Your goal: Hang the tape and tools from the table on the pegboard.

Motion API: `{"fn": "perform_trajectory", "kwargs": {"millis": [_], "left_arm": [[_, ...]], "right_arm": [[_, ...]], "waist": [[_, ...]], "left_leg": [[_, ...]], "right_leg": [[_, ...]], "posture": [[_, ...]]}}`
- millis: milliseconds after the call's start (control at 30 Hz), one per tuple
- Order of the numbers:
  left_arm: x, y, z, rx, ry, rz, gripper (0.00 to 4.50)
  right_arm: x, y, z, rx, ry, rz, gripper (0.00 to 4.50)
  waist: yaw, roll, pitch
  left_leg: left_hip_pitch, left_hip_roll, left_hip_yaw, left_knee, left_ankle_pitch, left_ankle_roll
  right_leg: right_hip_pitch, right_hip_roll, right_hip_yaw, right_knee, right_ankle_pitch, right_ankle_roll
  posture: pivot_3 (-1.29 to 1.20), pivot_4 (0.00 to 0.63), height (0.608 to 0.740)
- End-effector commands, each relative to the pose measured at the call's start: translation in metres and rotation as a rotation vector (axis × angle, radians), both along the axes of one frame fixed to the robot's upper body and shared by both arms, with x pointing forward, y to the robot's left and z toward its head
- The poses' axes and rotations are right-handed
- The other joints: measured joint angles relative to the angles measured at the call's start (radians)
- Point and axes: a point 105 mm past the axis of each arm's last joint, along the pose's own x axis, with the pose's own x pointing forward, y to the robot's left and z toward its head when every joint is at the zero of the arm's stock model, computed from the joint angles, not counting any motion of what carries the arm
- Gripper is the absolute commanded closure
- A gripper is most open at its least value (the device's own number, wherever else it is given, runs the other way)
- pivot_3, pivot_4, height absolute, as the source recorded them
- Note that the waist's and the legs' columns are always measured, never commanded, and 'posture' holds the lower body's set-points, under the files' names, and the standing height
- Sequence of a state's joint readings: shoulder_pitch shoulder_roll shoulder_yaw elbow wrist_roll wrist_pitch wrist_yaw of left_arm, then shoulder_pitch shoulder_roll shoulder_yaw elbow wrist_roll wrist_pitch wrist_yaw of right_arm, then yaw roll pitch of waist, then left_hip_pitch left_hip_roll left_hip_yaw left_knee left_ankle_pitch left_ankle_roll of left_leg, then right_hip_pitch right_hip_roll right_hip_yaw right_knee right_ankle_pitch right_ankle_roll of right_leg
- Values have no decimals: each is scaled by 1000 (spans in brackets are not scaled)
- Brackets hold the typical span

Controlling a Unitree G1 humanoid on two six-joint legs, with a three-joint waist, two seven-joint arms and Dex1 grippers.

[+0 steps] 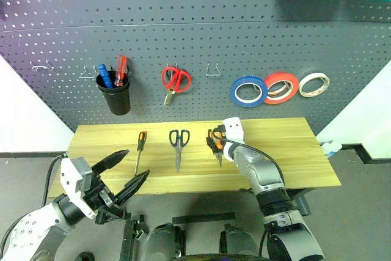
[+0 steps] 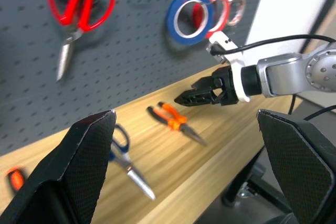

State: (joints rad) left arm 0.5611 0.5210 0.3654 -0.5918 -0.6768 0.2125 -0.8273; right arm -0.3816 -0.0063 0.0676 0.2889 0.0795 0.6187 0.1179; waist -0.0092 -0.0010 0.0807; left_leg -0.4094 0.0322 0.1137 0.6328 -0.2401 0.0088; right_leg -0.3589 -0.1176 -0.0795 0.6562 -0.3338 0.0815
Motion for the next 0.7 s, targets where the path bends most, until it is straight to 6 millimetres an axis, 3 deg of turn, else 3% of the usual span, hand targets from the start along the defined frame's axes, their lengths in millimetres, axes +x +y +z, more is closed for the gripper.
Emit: {"fn": "perform_trajectory", "kwargs": {"millis": [33,500,700], "left_arm": [[-5,1,13,17,-59,-1,0],[-24,10,11,33,-25,12,0],[-28,13,9,33,-17,12,0]], "right_arm": [[11,-2,8,21,6,-59,21],[12,8,-4,-49,86,-70,21],[24,9,4,-34,62,-80,21]], "waist": [[2,0,5],[1,-2,45],[1,-1,50]], "left_leg": [[0,0,0,-1,0,0],[-3,0,0,-6,0,1],[-15,0,0,-5,1,3]], "right_leg": [[0,0,0,-1,0,0],[-2,0,-1,-8,0,0],[-12,0,-2,-8,2,3]], "posture": [[145,97,740],[190,138,740],[192,146,740]]}}
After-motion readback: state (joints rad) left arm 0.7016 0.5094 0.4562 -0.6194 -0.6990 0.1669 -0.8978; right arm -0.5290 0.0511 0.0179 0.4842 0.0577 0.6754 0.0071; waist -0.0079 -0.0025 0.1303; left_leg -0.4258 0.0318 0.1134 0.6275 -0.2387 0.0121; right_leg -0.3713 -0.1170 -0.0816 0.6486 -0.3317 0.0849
